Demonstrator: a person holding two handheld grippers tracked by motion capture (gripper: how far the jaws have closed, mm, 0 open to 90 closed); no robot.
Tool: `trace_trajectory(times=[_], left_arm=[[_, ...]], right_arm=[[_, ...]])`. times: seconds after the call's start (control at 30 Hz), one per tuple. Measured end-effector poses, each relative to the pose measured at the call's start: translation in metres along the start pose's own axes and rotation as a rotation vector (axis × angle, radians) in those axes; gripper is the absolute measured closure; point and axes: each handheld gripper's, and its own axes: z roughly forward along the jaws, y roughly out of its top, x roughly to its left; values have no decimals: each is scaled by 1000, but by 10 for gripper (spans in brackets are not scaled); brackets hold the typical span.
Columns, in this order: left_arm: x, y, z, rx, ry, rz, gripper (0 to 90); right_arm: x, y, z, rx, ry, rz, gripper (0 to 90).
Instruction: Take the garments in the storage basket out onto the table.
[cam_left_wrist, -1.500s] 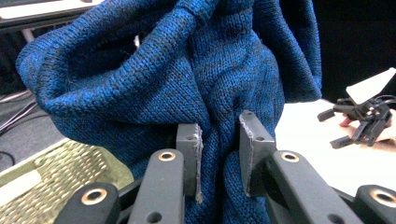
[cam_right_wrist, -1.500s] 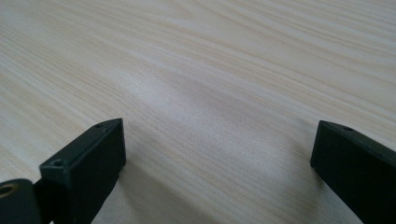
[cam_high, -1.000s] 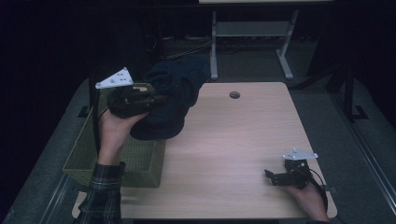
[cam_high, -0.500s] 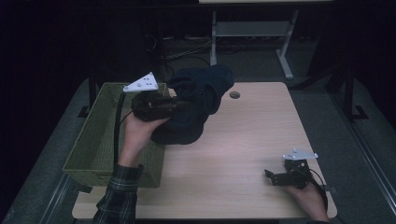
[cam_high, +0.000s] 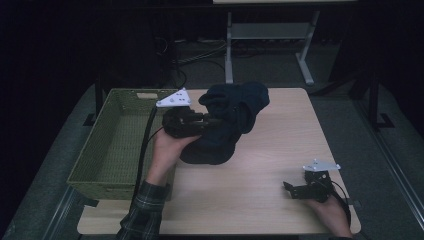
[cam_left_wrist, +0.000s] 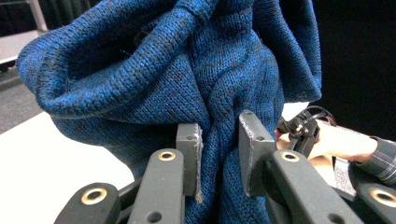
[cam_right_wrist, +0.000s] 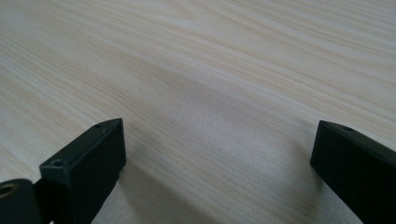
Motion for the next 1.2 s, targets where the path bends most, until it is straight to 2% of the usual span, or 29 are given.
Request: trace_trajectory(times=[0.27, 0.47, 0.83, 1.07, 1.2], left_arm=[[-6, -13, 24, 20, -25, -28, 730], [-8, -28, 43, 44, -37, -52, 730], [-9, -59, 74, 56, -79, -140, 730], [-3, -79, 92, 77, -94, -177, 727], [4, -88, 98, 91, -84, -195, 725]], right_arm=[[0, 0, 0, 3, 0, 1, 30], [0, 0, 0, 1, 2, 3, 30], [0, 0, 0, -1, 2, 0, 30], [0, 0, 0, 0, 1, 0, 30], [0, 0, 0, 1, 1, 2, 30]])
